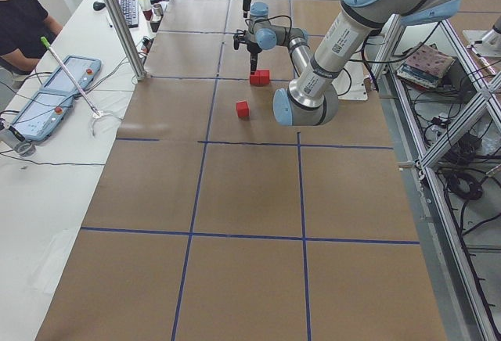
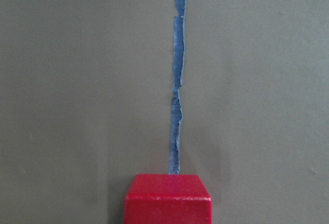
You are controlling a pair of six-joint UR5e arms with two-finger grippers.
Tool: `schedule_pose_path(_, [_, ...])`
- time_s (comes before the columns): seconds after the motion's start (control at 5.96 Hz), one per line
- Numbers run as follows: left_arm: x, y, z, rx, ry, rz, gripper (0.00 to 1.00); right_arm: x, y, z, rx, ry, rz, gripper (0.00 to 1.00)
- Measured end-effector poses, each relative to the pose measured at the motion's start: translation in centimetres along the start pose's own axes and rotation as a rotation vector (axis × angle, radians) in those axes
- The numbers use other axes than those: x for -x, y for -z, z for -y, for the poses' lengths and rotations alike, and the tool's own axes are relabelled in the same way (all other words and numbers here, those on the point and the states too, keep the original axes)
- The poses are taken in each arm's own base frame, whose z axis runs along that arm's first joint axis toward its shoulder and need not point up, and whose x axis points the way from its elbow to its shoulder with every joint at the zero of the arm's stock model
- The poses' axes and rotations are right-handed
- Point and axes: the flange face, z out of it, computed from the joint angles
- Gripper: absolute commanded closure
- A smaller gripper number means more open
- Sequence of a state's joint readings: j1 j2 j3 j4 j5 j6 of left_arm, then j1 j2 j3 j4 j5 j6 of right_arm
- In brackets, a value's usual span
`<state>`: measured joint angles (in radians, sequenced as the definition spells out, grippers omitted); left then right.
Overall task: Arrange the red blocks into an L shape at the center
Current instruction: 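Move the left gripper over the remaining red cube and grasp it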
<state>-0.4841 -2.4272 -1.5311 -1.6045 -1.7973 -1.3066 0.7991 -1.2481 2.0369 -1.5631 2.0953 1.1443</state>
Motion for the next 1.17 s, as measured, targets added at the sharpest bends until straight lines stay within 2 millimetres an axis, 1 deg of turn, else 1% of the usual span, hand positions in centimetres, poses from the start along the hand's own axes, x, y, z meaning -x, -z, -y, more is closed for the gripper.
schedule_pose_path(0.17, [3.2, 1.0, 2.1, -0.022, 0.026, 0.000, 0.03, -0.1, 0.0, 0.0, 0.000, -0.001, -0.001, 0.00])
schedule_pose_path(0.34, [7.7, 2.3, 3.7, -0.003, 0.059, -0.009, 0.03, -0.1, 0.0, 0.0, -0.001, -0.003, -0.002, 0.00])
schedule_pose_path(0.5, [12.7, 3.3, 5.1, 0.062, 0.107, -0.018, 0.03, -0.8, -0.1, 0.1, -0.002, -0.011, -0.010, 0.00])
schedule_pose_path(0.67, [17.5, 3.3, 6.2, 0.110, 0.158, -0.005, 0.03, -2.2, -0.2, 0.5, -0.003, -0.030, -0.024, 0.00])
schedule_pose_path(0.84, [20.7, 2.5, 6.5, 0.128, 0.197, 0.023, 0.03, -3.3, -0.1, 0.8, -0.003, -0.048, -0.032, 0.00])
schedule_pose_path(1.01, [22.0, 1.7, 6.4, 0.140, 0.229, 0.041, 0.03, -3.8, -0.1, 0.9, -0.003, -0.054, -0.035, 0.00])
schedule_pose_path(1.17, [22.1, 0.8, 6.2, 0.148, 0.252, 0.048, 0.03, -3.9, -0.1, 0.9, -0.003, -0.056, -0.036, 0.00])
